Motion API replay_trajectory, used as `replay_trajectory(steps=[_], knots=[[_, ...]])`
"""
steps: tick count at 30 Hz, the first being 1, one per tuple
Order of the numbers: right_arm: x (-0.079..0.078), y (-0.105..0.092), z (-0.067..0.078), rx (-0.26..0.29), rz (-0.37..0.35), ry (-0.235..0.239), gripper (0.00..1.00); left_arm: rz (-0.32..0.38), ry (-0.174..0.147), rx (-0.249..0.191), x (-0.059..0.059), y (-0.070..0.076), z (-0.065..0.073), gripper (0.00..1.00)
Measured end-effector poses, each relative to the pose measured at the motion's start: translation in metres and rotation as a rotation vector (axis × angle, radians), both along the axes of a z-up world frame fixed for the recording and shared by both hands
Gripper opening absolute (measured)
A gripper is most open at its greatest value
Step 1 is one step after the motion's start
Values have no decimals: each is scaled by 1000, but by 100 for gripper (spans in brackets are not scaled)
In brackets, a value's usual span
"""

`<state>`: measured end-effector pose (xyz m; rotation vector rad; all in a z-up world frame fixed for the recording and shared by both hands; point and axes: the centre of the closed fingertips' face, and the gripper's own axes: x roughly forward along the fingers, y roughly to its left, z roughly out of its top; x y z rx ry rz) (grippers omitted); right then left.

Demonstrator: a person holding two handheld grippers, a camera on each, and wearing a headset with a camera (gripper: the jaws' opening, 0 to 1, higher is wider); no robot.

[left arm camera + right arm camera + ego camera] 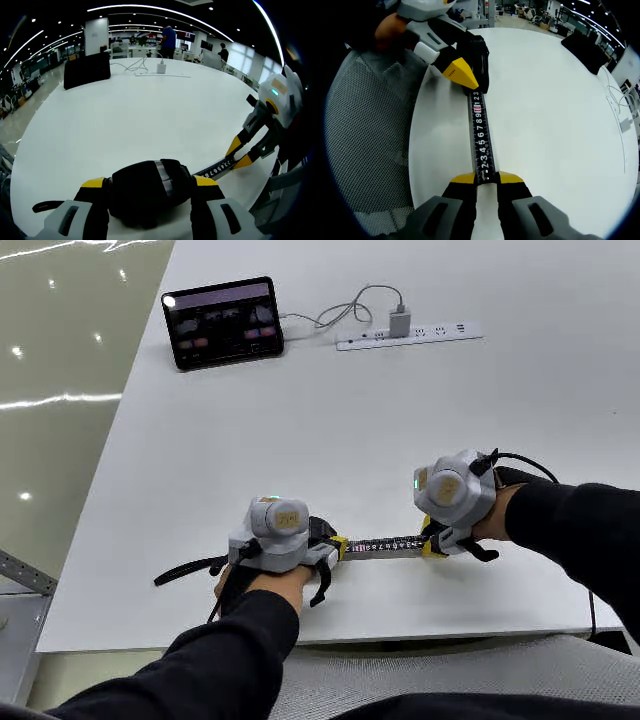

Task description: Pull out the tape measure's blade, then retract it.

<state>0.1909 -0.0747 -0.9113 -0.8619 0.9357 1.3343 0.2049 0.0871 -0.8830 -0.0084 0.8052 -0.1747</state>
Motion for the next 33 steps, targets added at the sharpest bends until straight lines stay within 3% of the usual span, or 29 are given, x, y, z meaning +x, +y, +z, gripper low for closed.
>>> replay_trajectory(steps=[11,18,33], knots=[[-1,5,1,42,2,0,10,6,-9,4,0,0,0,63],[-1,8,0,38,10,0,10,5,-24,-2,1,0,0,63],[-1,15,2,55,2,-3,10,5,-22,-3,1,0,0,63]])
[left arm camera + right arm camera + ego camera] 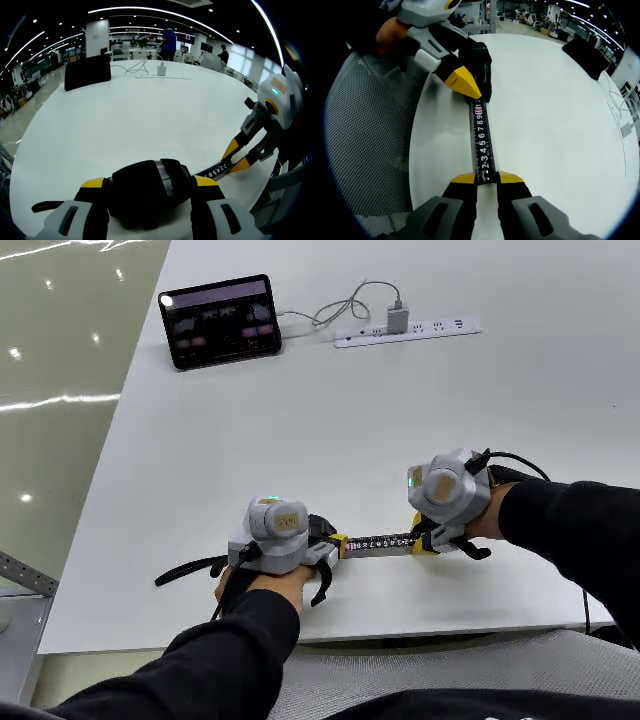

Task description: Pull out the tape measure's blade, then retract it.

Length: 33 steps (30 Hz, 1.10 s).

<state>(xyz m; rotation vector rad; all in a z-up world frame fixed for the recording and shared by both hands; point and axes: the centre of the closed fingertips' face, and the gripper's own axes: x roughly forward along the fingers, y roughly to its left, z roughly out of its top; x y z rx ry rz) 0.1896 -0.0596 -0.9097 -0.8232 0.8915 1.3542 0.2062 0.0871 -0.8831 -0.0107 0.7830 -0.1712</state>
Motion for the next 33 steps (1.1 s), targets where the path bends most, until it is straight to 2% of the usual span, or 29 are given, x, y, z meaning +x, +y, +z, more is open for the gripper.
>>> replay_trajectory(steps=[10,18,20,24,33], knots=[[1,3,1,10,-37,13,10,0,-3,-1,0,0,1,63],[0,6,1,18,-43,10,11,0,-3,0,0,0,1,63],[0,8,1,28,-24,-1,11,0,-3,0,0,0,1,63],[1,10,1,40,-59,-5,11,2,0,-1,0,0,0,63],[1,16,1,32,-36,-8,11,2,-1,-1,-1,0,0,63]])
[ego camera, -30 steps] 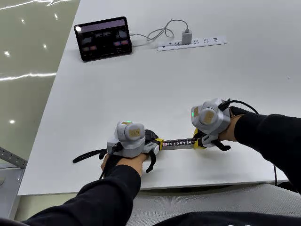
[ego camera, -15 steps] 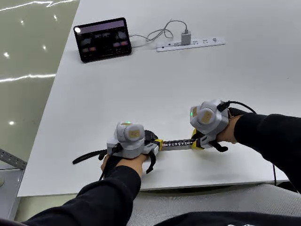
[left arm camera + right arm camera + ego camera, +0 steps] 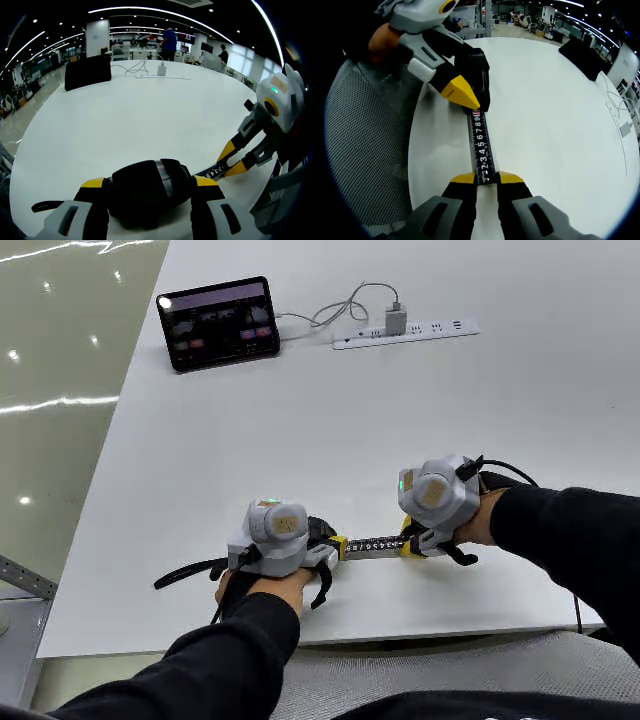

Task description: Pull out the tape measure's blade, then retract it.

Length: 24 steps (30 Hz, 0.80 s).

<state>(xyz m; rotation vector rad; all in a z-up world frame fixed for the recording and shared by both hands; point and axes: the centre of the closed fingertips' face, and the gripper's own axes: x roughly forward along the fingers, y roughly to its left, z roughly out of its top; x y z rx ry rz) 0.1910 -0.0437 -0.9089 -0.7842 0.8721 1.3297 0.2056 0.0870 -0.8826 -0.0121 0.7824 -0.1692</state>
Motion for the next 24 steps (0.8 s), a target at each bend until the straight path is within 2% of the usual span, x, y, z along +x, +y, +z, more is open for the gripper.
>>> replay_trajectory(steps=[24], knots=[[-2,7,-2,-2,20,-8,11,1,0,0,0,1,0,63]])
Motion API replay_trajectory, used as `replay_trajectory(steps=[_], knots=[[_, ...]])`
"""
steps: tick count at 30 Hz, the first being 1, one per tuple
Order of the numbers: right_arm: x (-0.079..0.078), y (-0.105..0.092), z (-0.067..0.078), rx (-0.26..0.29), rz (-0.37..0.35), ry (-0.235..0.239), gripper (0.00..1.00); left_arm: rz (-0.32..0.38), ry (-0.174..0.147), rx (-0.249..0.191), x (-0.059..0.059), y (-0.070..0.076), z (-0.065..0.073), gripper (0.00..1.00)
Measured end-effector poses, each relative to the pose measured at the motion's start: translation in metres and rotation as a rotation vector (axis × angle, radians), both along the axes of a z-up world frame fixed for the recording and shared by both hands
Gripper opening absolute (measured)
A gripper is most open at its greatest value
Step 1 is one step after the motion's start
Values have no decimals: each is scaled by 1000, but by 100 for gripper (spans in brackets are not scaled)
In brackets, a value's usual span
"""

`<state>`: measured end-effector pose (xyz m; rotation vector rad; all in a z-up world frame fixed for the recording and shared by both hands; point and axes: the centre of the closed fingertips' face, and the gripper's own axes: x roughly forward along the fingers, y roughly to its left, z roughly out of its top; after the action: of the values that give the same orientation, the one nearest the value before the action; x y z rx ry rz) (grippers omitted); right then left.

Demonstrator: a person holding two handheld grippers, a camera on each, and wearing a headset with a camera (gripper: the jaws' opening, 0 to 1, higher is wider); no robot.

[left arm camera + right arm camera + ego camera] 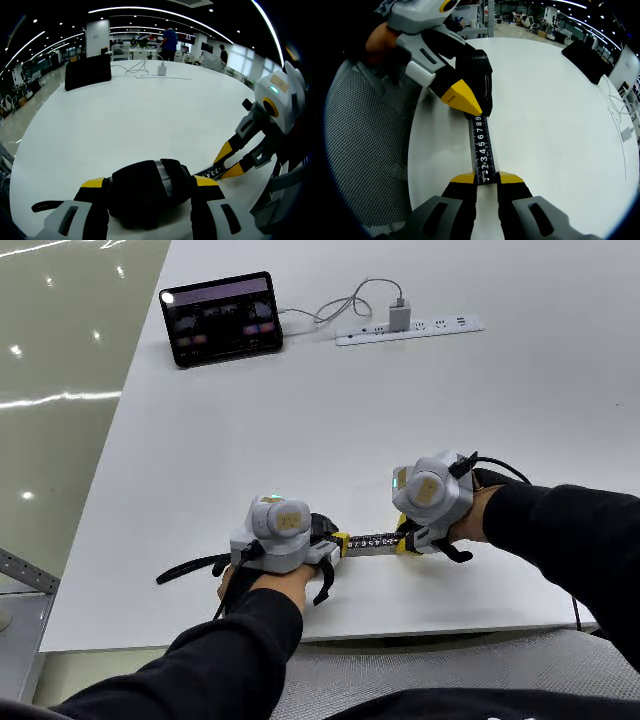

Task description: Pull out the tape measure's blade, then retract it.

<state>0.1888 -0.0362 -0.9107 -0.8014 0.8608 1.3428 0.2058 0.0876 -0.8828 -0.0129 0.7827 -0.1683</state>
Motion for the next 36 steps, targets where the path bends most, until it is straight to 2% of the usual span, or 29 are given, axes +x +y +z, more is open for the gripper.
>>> replay_trajectory(steps=[30,36], knots=[[-3,13,2,25,-2,6,11,1,0,-3,0,0,0,63],[-3,17,2,28,15,3,11,2,1,-3,0,0,0,63]])
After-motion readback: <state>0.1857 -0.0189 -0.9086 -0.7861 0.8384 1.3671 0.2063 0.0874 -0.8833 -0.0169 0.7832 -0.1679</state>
